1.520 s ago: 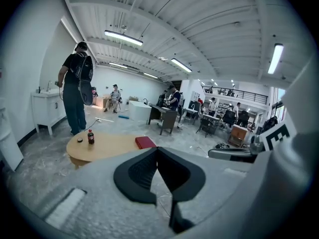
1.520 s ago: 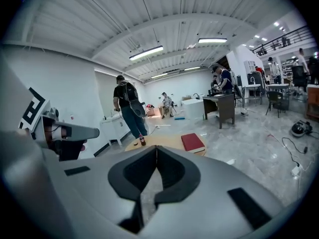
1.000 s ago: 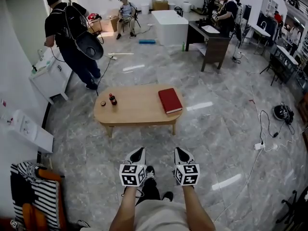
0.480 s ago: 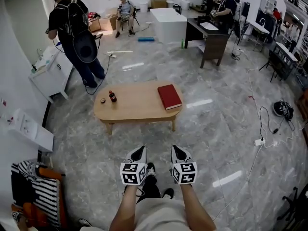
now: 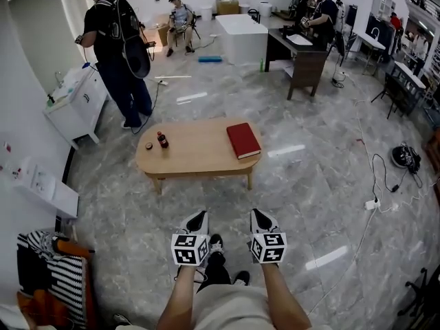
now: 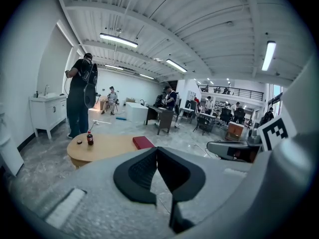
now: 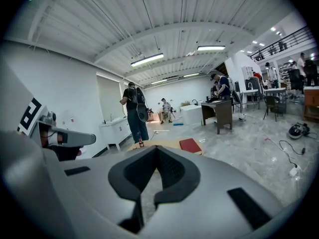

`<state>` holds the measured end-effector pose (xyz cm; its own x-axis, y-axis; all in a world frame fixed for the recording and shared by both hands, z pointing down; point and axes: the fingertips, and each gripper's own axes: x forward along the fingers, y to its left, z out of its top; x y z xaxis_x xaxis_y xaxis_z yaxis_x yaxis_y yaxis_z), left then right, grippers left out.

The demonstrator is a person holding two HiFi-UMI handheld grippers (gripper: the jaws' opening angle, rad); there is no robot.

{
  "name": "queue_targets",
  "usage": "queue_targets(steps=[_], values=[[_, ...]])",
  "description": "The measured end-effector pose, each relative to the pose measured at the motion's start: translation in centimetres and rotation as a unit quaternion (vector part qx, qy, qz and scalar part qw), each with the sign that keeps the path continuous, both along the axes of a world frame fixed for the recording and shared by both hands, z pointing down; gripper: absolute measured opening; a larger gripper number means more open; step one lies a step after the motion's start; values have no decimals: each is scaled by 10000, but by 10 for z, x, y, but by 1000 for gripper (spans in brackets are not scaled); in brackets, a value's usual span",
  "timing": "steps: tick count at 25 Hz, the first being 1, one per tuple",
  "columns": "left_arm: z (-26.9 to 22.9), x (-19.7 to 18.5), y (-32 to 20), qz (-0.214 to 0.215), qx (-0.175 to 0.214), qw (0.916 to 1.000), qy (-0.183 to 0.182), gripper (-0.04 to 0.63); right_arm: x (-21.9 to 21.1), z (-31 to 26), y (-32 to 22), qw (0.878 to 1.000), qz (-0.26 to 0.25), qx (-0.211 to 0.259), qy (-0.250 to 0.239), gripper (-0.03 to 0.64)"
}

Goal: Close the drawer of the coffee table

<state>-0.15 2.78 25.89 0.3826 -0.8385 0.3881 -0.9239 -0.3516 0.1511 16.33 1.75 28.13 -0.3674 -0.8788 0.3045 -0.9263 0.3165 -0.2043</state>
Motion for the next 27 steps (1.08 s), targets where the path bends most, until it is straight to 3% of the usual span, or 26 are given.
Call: queue_targets(steps=[19,27], values=[[-10,22,-1,129,108,9998,74,9,33,-9,0,9998,167,93,16,15],[1,13,8,56,11,10000,56,9,20,-4,3,10000,34,63,-61,15]])
